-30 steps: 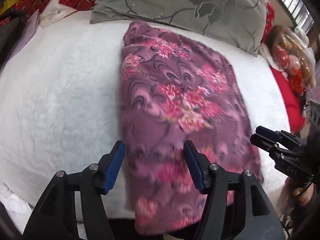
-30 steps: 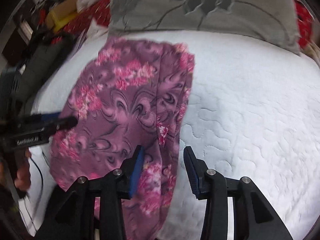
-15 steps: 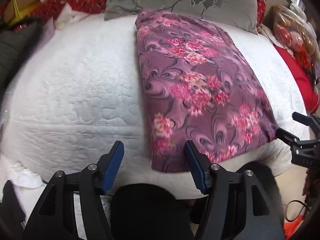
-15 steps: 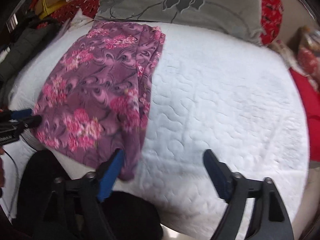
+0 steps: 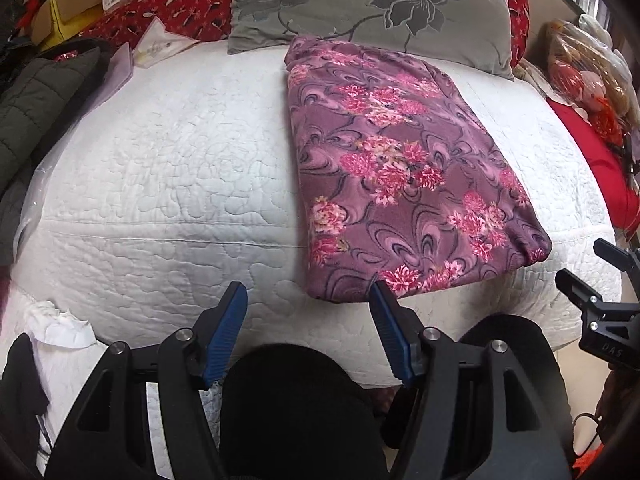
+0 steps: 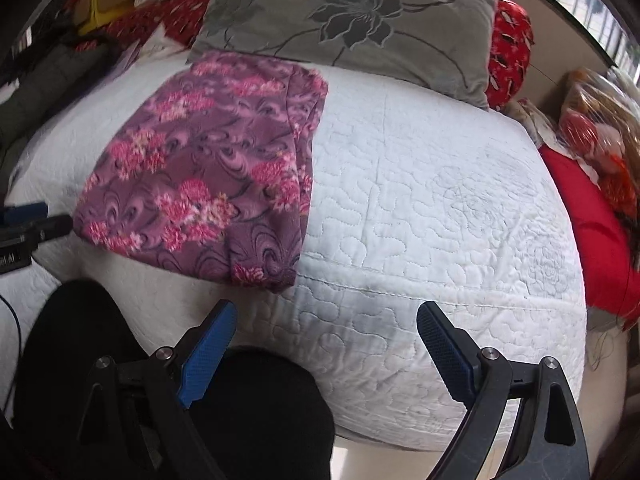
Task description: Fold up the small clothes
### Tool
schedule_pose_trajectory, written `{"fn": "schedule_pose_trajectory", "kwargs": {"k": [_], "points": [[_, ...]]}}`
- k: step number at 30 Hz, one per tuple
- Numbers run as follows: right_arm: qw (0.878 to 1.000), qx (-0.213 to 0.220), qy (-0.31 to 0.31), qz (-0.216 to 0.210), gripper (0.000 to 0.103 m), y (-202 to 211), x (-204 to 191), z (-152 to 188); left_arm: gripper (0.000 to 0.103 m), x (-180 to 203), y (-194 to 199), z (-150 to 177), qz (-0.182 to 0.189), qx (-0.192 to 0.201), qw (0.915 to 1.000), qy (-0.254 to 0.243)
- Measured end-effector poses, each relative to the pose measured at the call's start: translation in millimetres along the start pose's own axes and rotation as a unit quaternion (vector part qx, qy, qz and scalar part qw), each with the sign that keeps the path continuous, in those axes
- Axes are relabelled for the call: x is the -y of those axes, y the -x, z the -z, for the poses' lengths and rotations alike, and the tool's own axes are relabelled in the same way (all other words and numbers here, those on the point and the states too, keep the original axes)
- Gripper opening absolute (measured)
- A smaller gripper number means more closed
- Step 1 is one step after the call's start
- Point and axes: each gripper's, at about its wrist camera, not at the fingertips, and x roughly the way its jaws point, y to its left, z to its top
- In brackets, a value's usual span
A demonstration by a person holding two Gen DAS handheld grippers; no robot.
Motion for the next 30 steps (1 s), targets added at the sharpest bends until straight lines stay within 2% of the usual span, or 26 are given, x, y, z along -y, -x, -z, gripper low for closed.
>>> {"fn": "schedule_pose_trajectory", "kwargs": {"k": [5, 8, 10, 14, 19, 30], "points": [[1.0, 0.015, 0.008, 0.009, 0.094, 5, -4, -2, 0.064, 1, 8, 2, -0.017, 0.018, 0.9997, 0.001], [0.999, 0.03, 0.013, 0.015, 0.095, 12, -7, -2, 0.071, 2, 14, 5, -0.037, 0.034, 0.9987, -0.002], [0.999, 0.033, 0.015, 0.007, 0.102, 14, -7, -4, 0.072, 3, 16, 6, -0.049, 0.043, 0.9978, -0.003], [0.999, 0.034, 0.017, 0.005, 0.102, 15, -9, -4, 0.077, 0, 16, 6, -0.056, 0.042, 0.9976, 0.002], [0.999, 0.034, 0.013, 0.005, 0.102, 17, -8, -5, 0.079, -4, 15, 11, -0.09, 0.043, 0.995, -0.001], [0.998, 0.066, -0.011, 0.001, 0.102, 36, 0, -12, 0.079, -9, 17, 15, -0.094, 0.037, 0.9948, 0.009]]}}
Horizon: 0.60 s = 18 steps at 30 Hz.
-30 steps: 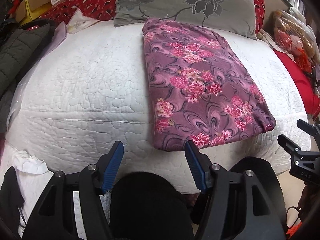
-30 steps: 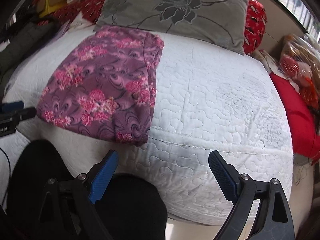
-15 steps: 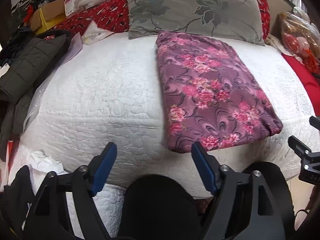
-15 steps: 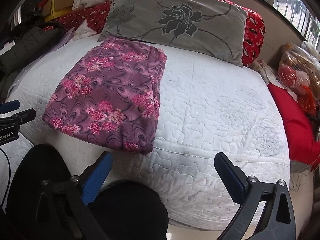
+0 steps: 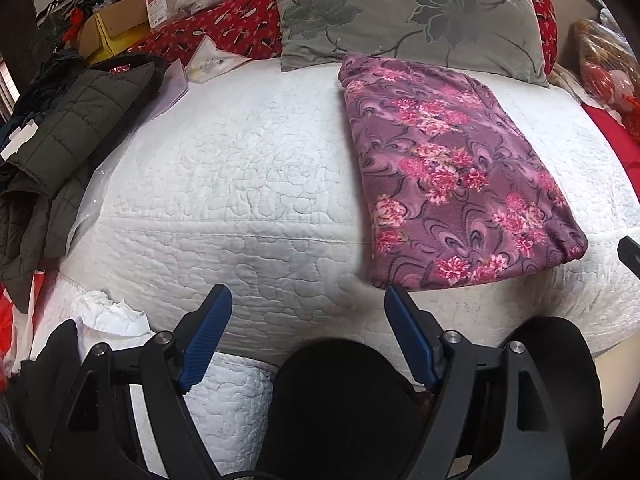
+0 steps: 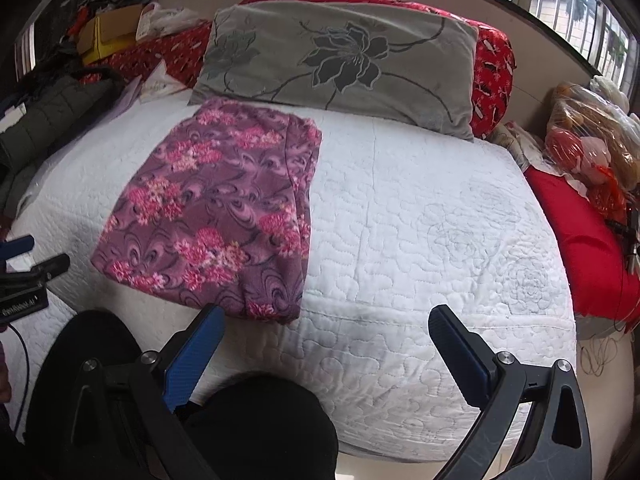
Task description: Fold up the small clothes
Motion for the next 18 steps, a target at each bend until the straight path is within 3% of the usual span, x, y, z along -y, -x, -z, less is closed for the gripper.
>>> {"fn": "schedule_pose_trajectory", "kwargs": {"k": [18], "points": [[0.999, 0.015, -0.039, -0.009, 0.102, 14, 19, 4, 0.079, 29, 28, 2, 0.058, 0.028, 0.9976, -0.026]]}}
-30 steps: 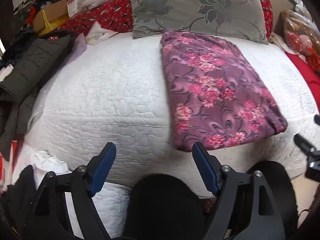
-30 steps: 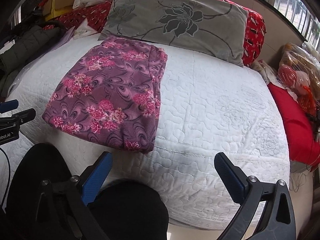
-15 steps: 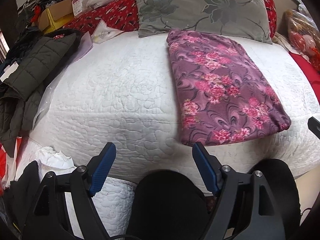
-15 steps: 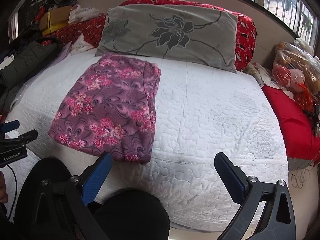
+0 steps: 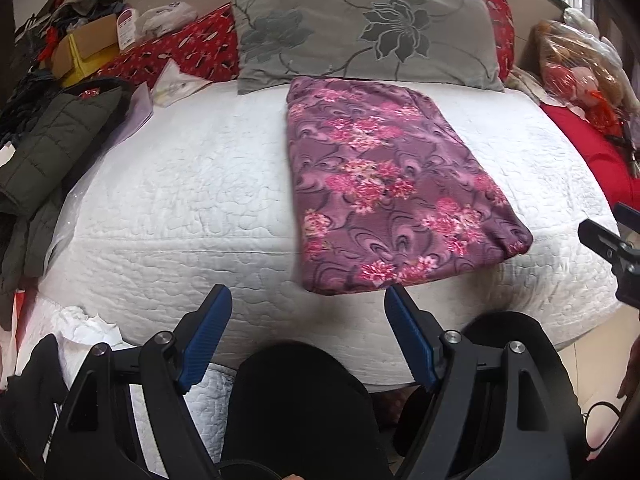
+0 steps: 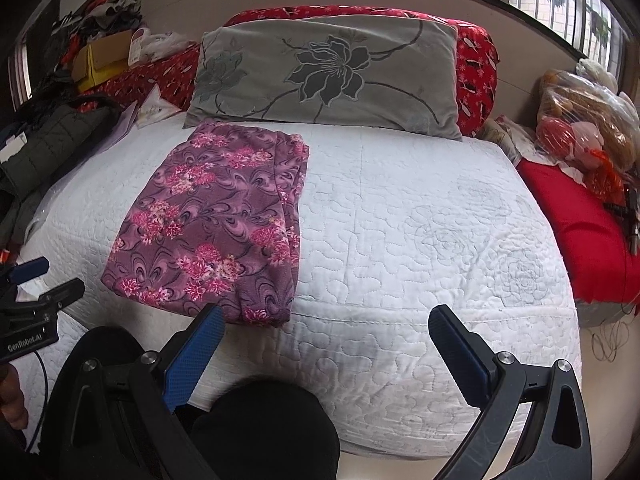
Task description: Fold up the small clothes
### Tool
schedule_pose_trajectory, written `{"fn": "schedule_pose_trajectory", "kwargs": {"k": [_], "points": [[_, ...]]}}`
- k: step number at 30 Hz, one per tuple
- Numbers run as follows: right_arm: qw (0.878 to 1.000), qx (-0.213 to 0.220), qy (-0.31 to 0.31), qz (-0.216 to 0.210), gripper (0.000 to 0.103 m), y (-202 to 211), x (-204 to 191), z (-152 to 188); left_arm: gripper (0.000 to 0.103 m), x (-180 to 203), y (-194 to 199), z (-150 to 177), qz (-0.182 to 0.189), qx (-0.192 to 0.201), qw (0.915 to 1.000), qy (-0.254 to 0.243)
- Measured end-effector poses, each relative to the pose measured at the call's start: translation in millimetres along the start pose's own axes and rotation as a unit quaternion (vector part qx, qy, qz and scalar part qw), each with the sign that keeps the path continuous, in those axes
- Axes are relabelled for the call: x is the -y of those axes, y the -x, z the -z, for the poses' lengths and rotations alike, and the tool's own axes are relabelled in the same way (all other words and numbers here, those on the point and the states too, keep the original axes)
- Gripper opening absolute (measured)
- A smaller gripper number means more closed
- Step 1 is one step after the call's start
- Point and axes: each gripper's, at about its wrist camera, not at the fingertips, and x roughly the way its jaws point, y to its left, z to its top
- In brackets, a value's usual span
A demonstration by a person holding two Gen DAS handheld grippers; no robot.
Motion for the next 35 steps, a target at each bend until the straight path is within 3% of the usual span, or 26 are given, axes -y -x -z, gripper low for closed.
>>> {"fn": "schedule_pose_trajectory", "kwargs": {"k": [26, 35], "points": [[1.0, 0.004, -0.004, 0.004, 0.102, 4, 9, 5, 0.079, 30, 18, 0, 0.037, 0.022, 0.9988, -0.023], [1.0, 0.002, -0.005, 0.009, 0.102, 1, 10, 5, 0.079, 37, 17, -1, 0.037, 0.013, 0.9989, -0.024]]}}
